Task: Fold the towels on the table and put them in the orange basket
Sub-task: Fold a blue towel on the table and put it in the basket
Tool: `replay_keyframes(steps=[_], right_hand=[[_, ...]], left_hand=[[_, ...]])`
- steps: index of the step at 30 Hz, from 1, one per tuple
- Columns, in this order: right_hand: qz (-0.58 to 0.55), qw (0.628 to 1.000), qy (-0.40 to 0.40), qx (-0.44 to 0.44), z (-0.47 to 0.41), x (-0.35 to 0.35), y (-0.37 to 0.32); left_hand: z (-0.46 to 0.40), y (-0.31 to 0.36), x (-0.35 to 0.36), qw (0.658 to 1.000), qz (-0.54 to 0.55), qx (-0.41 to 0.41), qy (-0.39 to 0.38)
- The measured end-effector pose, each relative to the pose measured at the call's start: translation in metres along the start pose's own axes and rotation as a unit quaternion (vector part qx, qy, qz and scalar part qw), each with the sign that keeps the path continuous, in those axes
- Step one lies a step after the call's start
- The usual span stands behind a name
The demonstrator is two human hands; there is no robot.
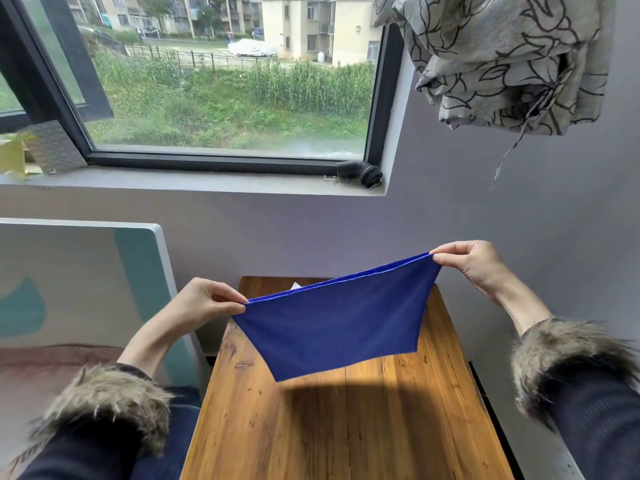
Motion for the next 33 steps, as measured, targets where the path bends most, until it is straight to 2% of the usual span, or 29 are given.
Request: replay_keyframes(steps=[3,7,13,23,26,29,31,33], right_hand=[[0.04,0.999,-0.005,-0.007,-0.003,-0.001,0.0],[0.035,0.999,-0.009,-0.008,-0.007,0.002,-0.001],[-0.155,0.986,-0.05,0.035,-0.006,0.011,0.003],[-0.204,0.974,-0.071,0.061,-0.007,0.02,0.002],[-0.138,0.985,-0.093,0.053,-0.01,0.024,0.004],[0.04,0.994,-0.101,0.016,-0.016,0.03,0.006],[0.115,0.991,-0.075,-0.01,-0.024,0.034,0.007],[0.191,0.981,-0.015,-0.033,-0.038,0.034,0.008]], left_hand=[[-0.001,-0.001,-0.003,1.0,0.004,0.006,0.025],[-0.003,-0.001,-0.01,0.997,0.021,0.012,0.067],[-0.006,0.003,-0.022,0.993,0.059,0.019,0.096],[-0.013,0.005,-0.03,0.991,0.085,0.027,0.096],[-0.02,0.0,-0.028,0.995,0.045,0.021,0.085],[-0.032,-0.004,-0.024,0.996,-0.032,0.025,0.081],[-0.043,-0.007,-0.025,0.991,-0.055,0.021,0.119],[-0.056,-0.009,-0.026,0.987,-0.044,0.014,0.151]])
Point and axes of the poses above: each hand's wrist, its own z-axis away from the middle knuckle, its own x-axis out of the palm, y = z × x, the point moved 7 cm from there along -z, towards the middle knuckle, and after that the axes turned 3 degrees about z, right-handed, at the moved point
